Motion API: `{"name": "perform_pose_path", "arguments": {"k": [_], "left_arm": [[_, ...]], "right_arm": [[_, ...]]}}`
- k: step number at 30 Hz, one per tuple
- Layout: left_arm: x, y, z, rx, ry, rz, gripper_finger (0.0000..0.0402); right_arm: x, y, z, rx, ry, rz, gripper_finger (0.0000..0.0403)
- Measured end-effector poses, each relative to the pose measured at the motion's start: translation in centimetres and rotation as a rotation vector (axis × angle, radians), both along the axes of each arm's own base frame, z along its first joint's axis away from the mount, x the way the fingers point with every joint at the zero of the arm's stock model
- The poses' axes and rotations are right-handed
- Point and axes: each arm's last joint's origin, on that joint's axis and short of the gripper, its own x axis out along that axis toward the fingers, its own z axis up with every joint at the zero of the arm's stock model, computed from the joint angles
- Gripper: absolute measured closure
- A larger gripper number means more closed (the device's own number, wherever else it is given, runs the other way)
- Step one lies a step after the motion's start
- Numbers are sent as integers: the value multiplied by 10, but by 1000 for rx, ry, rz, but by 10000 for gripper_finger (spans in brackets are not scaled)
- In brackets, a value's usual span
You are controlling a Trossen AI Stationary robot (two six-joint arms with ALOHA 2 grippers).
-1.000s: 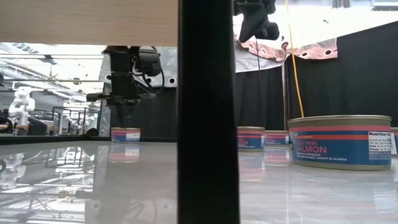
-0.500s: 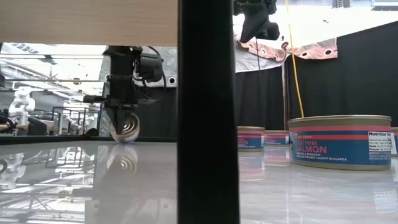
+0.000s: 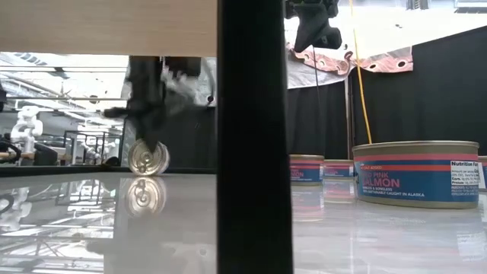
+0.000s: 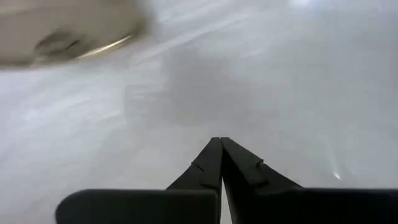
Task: Stack canned seafood by type on shelf
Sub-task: Stack the blue pink tuna can on top of the blue pink tuna can on the shelf
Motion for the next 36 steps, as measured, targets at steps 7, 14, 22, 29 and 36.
{"name": "perform_pose_path", "arguments": {"k": [7,14,22,29,36], "left_arm": [[-20,1,126,70,-300,-178,365],[-49,36,166,221,-170,-570,208],[-52,46,127,181,128,-1074,46],[-49,51,89,192,218,-1234,47],[-42,64,70,320,217,-1291,52]], "right_arm": [[0,0,0,-13,-2,28,403],[4,-1,2,-42,-47,67,403],[3,5,1,12,-37,95,403],[5,21,1,18,-33,132,403],[9,28,3,12,-74,150,403]]}}
